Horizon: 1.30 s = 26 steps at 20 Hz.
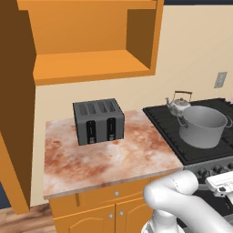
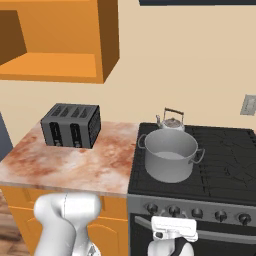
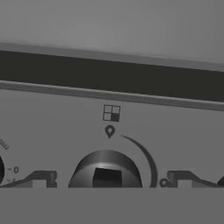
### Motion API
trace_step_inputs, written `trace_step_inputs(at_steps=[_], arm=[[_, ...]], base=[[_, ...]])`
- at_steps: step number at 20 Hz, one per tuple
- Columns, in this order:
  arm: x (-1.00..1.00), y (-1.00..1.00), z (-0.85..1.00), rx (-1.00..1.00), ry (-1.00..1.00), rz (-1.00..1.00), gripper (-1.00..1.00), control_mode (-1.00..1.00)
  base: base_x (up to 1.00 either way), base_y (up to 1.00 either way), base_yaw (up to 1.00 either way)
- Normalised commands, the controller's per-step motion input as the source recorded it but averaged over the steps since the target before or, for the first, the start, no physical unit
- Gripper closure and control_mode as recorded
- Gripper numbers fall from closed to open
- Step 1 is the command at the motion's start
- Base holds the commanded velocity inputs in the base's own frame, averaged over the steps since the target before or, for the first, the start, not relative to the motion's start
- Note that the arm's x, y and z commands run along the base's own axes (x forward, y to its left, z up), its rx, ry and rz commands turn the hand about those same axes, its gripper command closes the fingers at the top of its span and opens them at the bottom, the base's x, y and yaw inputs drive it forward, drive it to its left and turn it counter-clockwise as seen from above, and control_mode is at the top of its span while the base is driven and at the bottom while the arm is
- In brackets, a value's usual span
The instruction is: Pick the kettle from the cabinet and place it on a stove burner. Then pick the pot from the counter and place it on another stove burner. Finally, turn both burners on.
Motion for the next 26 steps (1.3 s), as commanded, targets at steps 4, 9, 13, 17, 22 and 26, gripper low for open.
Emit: trace_step_inputs(at_steps=[4,9,13,17,22,26], arm=[[0.08,0.00,0.00,0.00,-0.02,0.00,-1.00,-1.00],[0.08,-0.01,0.00,0.00,-0.01,0.00,-1.00,-1.00],[0.05,0.00,-0.01,0.00,-0.01,0.00,-1.00,-1.00],[0.16,0.00,-0.01,0.00,0.00,0.01,1.00,-1.00],[0.15,0.00,-0.01,0.00,-0.01,0.01,1.00,-1.00],[0.12,0.00,0.00,0.00,-0.01,0.01,1.00,-1.00]], base=[[0.00,0.00,0.00],[0.00,0.00,0.00],[0.00,0.00,0.00],[0.00,0.00,0.00],[0.00,0.00,0.00],[0.00,0.00,0.00]])
